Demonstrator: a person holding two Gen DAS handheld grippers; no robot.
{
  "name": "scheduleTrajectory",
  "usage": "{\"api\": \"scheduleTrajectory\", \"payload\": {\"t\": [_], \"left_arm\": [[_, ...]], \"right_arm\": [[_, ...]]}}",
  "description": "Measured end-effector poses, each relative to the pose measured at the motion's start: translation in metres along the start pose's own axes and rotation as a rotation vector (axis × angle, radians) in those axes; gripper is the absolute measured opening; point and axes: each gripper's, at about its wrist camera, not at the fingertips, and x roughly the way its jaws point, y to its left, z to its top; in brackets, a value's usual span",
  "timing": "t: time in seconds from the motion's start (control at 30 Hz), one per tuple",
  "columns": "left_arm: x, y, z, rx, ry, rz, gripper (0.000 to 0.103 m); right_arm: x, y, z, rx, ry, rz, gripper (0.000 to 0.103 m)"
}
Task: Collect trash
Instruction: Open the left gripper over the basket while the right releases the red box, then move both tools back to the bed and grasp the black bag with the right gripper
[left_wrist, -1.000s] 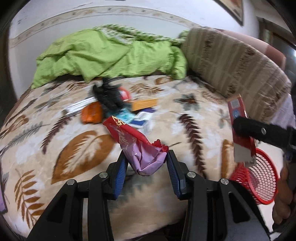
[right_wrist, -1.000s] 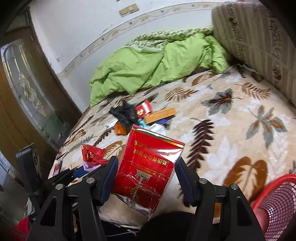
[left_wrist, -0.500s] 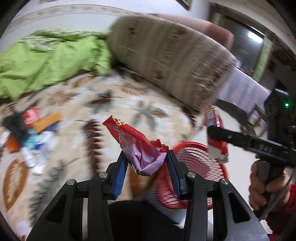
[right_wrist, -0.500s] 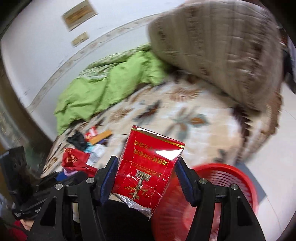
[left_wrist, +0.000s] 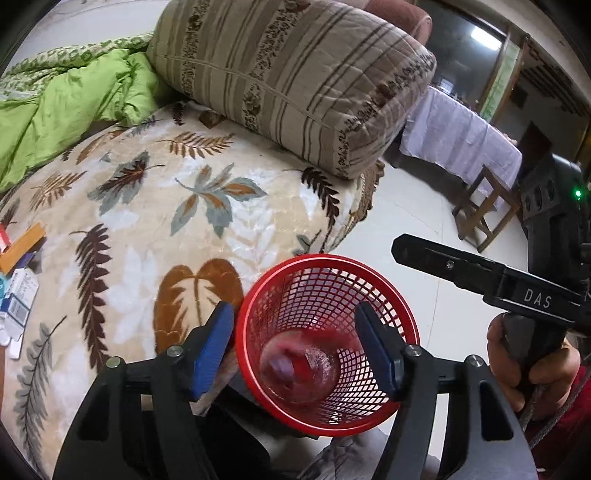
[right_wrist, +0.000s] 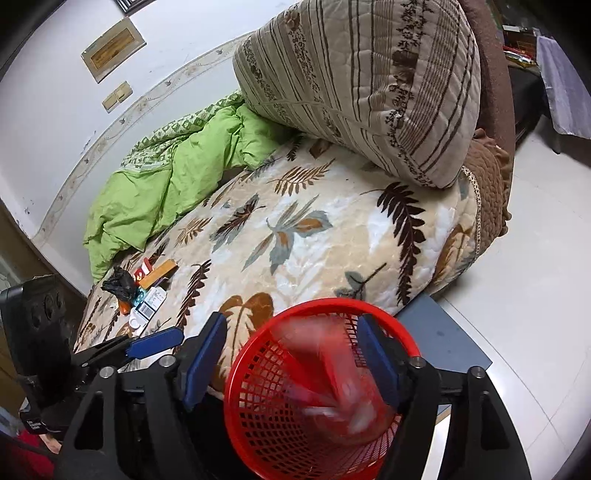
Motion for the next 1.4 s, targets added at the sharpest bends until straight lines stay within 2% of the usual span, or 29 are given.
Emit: {"api": "scheduleTrajectory", "payload": {"t": [0.17, 0.27, 0.57, 0.8, 0.93, 1.1, 1.13, 1.3, 1.37, 1.4], "left_arm": [[-0.022, 0.016, -0.002, -0.035, -0.043, 0.068, 0.071], [-0.042, 0.032, -0.005, -0.058, -0.077, 0.112, 0.073], [-0.098, 0.106, -0.035, -0.228, -0.153, 0.210, 0.074], [-0.137, 0.183, -0.070, -0.391, -0.186, 0.305, 0.074], [-0.151, 0.227, -0.087, -0.502, -0.199, 0.364, 0.074], [-0.174, 0.266, -0.099, -0.595, -0.246, 0.427, 0.074], [-0.179, 0.274, -0.099, -0.608, -0.256, 0.441, 0.074], [-0.191, 0.302, -0.105, -0.656, -0.279, 0.454, 0.074], [-0.196, 0.313, -0.104, -0.674, -0.287, 0.455, 0.074], [-0.198, 0.317, -0.103, -0.677, -0.290, 0.454, 0.074]], "right_arm": [[-0.001, 0.006, 0.001, -0.003, -0.016, 0.046, 0.077], [0.002, 0.022, 0.001, -0.026, -0.009, 0.084, 0.077], [0.038, 0.117, 0.001, -0.180, 0.087, 0.207, 0.077], [0.107, 0.208, -0.004, -0.287, 0.218, 0.253, 0.077], [0.155, 0.249, -0.005, -0.308, 0.282, 0.244, 0.077], [0.227, 0.292, -0.010, -0.311, 0.395, 0.200, 0.077], [0.242, 0.299, -0.011, -0.310, 0.414, 0.167, 0.077], [0.295, 0.324, -0.016, -0.307, 0.445, 0.076, 0.077], [0.306, 0.325, -0.016, -0.289, 0.454, 0.030, 0.077], [0.301, 0.324, -0.013, -0.280, 0.421, -0.002, 0.077]]}}
